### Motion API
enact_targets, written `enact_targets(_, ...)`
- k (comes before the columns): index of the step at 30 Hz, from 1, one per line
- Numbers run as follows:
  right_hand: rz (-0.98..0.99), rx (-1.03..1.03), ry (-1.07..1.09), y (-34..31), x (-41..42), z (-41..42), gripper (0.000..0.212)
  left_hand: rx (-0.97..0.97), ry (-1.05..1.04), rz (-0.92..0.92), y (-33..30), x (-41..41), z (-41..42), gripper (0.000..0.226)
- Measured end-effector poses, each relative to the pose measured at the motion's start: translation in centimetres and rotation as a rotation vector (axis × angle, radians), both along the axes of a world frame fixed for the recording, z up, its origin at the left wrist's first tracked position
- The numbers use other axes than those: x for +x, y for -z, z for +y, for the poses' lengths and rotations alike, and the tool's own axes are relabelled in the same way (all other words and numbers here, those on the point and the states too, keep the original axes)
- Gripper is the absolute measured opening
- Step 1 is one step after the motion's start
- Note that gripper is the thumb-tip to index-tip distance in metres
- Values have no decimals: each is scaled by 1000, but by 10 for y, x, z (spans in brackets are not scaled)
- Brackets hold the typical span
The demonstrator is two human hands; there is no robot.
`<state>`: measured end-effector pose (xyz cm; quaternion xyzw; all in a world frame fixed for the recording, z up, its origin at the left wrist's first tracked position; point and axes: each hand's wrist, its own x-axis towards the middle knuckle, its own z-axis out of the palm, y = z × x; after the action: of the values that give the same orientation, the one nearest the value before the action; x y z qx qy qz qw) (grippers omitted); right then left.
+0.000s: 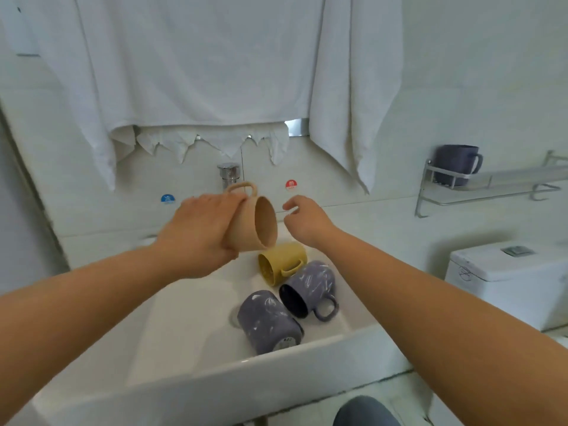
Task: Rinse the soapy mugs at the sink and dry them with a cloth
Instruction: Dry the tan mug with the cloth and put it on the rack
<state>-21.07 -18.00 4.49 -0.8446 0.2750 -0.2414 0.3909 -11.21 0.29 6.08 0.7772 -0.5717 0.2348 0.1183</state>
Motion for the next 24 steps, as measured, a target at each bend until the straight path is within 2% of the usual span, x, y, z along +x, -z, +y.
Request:
enact_targets(2,-72,218,30,-7,-13,-14,17,-192,48,498,-6,-26,-27,87)
enact_targets(4,-139,406,29,-16,-30,-30,21,-355,84,900,-12,-43,-61,85)
enact_targets(6,-199,497,-4,-26,-49,-48,28,-473,84,1192,-19,-54,-99,85)
enact_targets(8,-277,527,-36,-40,-67,-70,32,-529,157,1402,-28,-65,-139,83)
enact_targets(10,-337,508,-27,-58,-84,-97,36,-536,227,1494,-41,-76,-177,80)
enact_targets(14,-409,421,-5,-103,-121,-162,37,-478,382,1521,-82,-99,-251,77)
enact_targets(17,-417,386,32,-147,-150,-211,39,-397,477,1517,-122,-112,-305,98)
enact_targets(24,-405,313,98,-265,-176,-296,40,-308,525,1552,-239,-129,-398,100)
